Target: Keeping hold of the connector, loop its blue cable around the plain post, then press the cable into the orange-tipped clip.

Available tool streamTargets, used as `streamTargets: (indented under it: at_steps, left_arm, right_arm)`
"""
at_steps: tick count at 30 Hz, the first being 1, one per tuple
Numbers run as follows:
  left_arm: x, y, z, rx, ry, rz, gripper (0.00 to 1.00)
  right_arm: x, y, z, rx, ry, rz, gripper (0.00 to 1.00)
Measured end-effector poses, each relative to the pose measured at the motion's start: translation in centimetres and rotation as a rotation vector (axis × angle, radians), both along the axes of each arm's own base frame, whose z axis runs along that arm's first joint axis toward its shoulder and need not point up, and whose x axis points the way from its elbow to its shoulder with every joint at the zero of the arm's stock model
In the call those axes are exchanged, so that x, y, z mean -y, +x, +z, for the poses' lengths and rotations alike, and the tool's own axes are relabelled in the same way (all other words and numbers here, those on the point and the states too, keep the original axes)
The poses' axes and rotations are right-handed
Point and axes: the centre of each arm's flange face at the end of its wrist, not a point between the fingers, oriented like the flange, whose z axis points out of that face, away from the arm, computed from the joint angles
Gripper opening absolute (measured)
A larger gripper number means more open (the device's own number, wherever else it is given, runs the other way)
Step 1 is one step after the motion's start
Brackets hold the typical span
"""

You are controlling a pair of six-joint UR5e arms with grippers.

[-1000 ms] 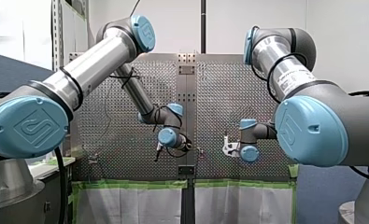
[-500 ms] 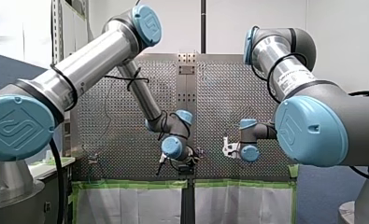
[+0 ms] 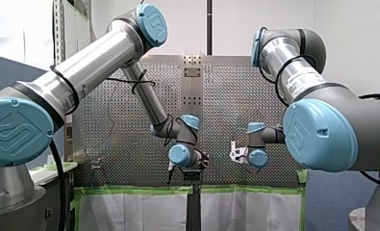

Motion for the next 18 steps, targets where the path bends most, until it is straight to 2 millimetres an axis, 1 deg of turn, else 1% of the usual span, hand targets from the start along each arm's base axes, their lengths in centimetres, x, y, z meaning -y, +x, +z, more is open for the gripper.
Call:
streamTargets:
  at_steps: [7, 18]
  left_arm:
    - [0.3, 0.8, 0.5, 0.032, -0.085, 0.022, 1.00]
    - [0.5, 1.8, 1.0, 0.084, -0.135, 0.033, 1.00]
  right_arm:
    - [0.2, -0.3, 0.0, 0.000, -0.001, -0.006, 0.00]
    - [0.3, -0.5, 0.0, 0.001, -0.002, -0.009, 0.00]
